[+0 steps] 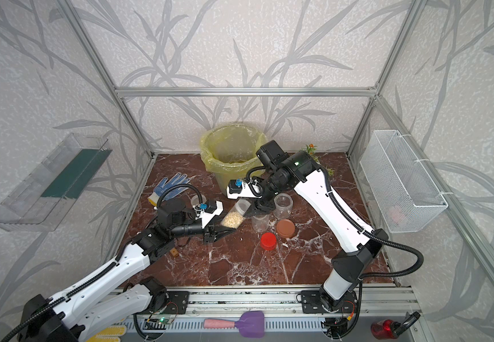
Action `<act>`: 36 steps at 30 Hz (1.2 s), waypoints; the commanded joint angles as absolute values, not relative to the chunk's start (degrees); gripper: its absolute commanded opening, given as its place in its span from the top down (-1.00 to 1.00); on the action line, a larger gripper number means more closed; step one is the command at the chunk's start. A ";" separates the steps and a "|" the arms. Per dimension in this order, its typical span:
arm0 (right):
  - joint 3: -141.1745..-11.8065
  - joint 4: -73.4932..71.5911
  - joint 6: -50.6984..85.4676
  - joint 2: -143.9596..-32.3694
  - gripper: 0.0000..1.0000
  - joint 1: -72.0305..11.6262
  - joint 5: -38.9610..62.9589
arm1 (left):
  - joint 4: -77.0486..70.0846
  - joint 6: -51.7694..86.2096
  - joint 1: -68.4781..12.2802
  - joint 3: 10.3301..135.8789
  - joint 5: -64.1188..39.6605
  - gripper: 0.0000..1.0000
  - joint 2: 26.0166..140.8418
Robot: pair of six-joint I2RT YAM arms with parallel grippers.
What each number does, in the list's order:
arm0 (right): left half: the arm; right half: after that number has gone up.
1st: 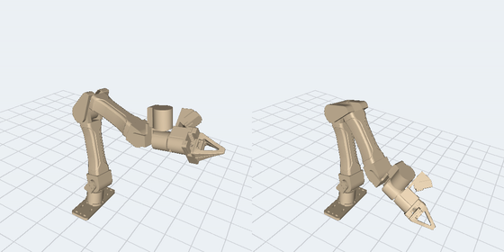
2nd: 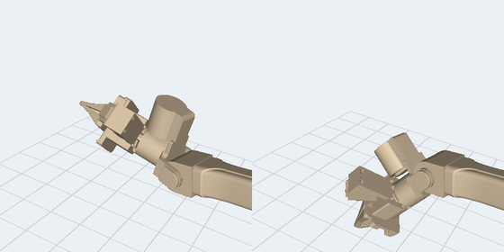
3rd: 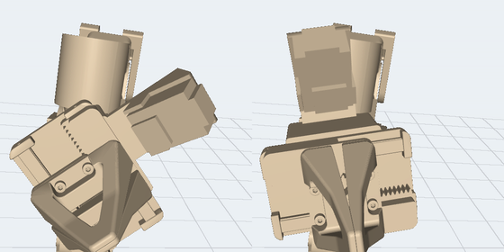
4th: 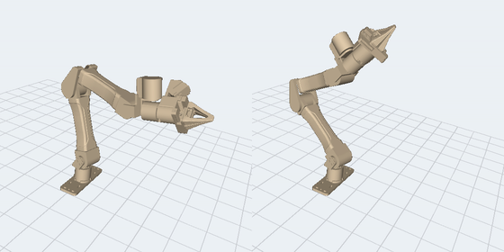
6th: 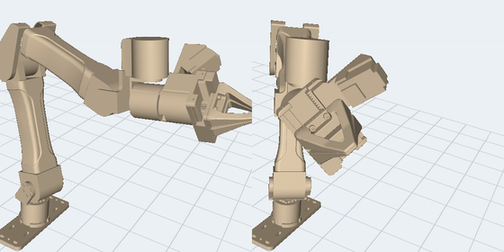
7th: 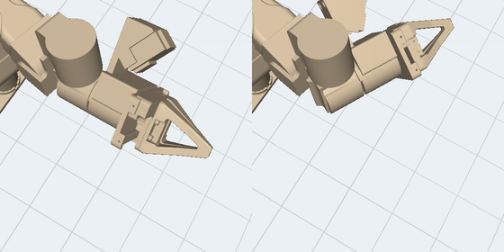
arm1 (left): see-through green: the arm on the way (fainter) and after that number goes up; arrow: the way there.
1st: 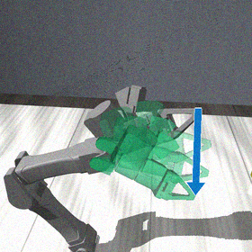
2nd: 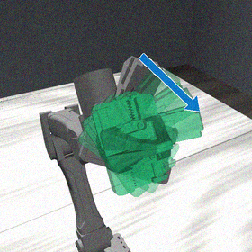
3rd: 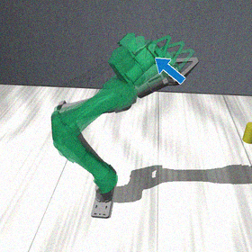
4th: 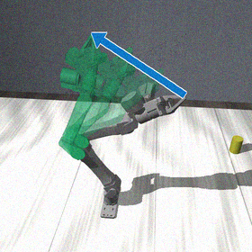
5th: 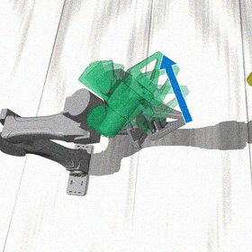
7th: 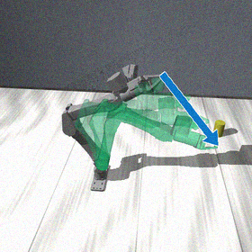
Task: Empty expired oatmeal from jars
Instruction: Unscrew the lid from the jar.
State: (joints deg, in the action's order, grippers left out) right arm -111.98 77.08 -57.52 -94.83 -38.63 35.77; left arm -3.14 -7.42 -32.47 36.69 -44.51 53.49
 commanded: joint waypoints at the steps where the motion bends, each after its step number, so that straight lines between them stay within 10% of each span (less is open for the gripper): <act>1: -110.29 79.56 -59.86 -93.28 -0.49 -39.20 36.48 | -7.33 -6.00 -31.74 40.08 -41.99 1.00 51.68; 19: -106.31 70.04 -56.09 -89.06 -0.95 -34.33 39.03 | -6.49 -6.04 -32.24 40.14 -41.23 1.00 50.27; 36: -96.37 54.63 -17.89 -78.13 -0.59 -31.54 34.57 | -10.36 -11.40 -39.29 38.02 -14.27 1.00 48.69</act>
State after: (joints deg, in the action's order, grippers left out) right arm -97.56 58.04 -28.91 -81.56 -31.88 34.89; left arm -6.13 -9.28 -38.37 38.13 -22.24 50.26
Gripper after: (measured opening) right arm 0.802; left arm 0.497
